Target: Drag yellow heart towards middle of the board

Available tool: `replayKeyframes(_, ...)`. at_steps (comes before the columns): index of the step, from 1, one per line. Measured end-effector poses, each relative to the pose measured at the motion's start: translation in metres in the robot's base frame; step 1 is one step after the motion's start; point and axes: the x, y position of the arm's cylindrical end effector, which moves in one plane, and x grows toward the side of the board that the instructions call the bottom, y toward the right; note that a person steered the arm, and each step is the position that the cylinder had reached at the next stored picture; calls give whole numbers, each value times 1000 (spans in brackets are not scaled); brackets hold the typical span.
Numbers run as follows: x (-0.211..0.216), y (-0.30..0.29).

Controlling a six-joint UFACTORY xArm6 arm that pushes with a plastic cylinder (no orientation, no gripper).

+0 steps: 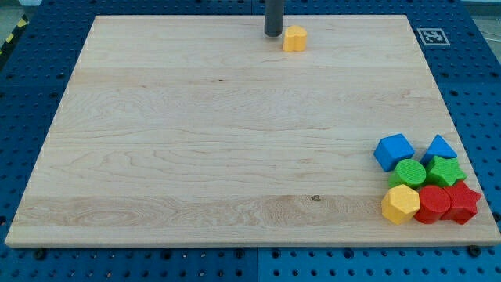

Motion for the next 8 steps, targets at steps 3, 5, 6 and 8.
replayKeyframes(3, 10, 25)
replayKeyframes(5, 25, 53)
replayKeyframes(6, 34, 74)
replayKeyframes(8, 36, 77)
